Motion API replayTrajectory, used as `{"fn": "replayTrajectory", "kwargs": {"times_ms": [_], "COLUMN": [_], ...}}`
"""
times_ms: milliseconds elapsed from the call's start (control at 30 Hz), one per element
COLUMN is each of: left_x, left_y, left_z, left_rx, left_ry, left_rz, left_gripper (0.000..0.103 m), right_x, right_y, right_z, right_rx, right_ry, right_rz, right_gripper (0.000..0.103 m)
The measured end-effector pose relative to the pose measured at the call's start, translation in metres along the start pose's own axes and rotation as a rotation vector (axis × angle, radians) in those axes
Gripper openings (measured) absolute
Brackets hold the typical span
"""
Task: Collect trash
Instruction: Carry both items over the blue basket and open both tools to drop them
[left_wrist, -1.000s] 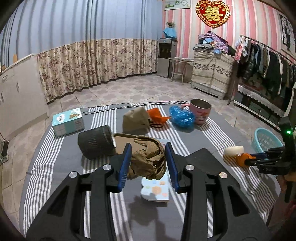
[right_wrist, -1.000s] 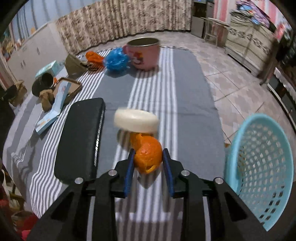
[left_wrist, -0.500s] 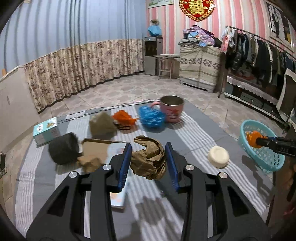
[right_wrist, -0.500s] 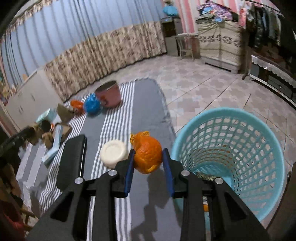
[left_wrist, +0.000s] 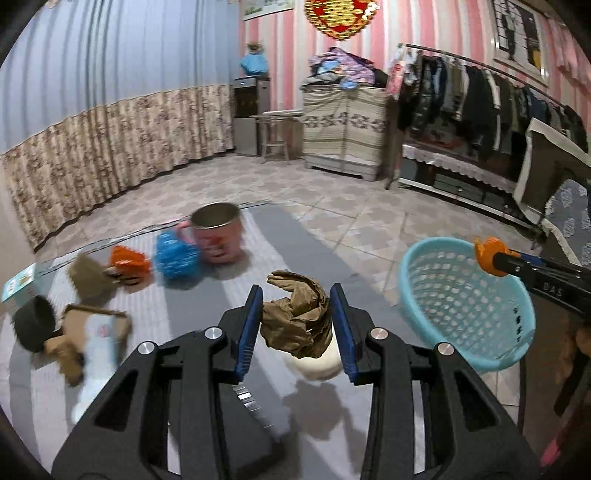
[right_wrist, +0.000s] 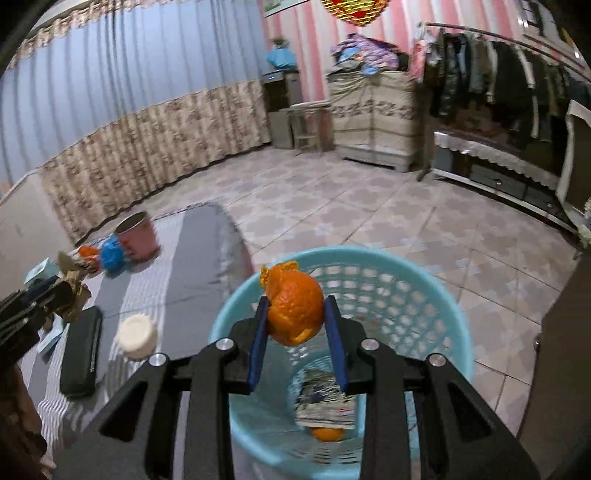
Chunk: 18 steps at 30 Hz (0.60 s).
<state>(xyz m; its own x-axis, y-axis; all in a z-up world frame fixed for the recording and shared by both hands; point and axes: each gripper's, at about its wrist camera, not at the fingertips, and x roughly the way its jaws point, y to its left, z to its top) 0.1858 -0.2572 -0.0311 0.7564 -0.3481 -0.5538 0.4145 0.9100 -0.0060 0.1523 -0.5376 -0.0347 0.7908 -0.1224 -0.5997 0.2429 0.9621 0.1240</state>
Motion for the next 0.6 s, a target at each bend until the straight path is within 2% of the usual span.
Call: {"fn": "replayTrajectory", "kwargs": {"times_ms": [267,600], "left_x": [0.027,0.061], "left_y": [-0.066,-0.119], "left_z": [0.006,0.007], "left_rx": [0.041,0.065], "left_ry": [-0.004,0.029], "left_rz": [-0.108,-0.200], "left_gripper": [0.036,0.036], "right_x": [0.008,0.019], "right_y": [-0.030,-0.050], "right_z": [0.003,0.005], "right_rx": [0.020,0.059], "right_ry": [-0.013,0.005], "right_rz": [-0.119,-0.136], "right_gripper": [0.030,0.030]}}
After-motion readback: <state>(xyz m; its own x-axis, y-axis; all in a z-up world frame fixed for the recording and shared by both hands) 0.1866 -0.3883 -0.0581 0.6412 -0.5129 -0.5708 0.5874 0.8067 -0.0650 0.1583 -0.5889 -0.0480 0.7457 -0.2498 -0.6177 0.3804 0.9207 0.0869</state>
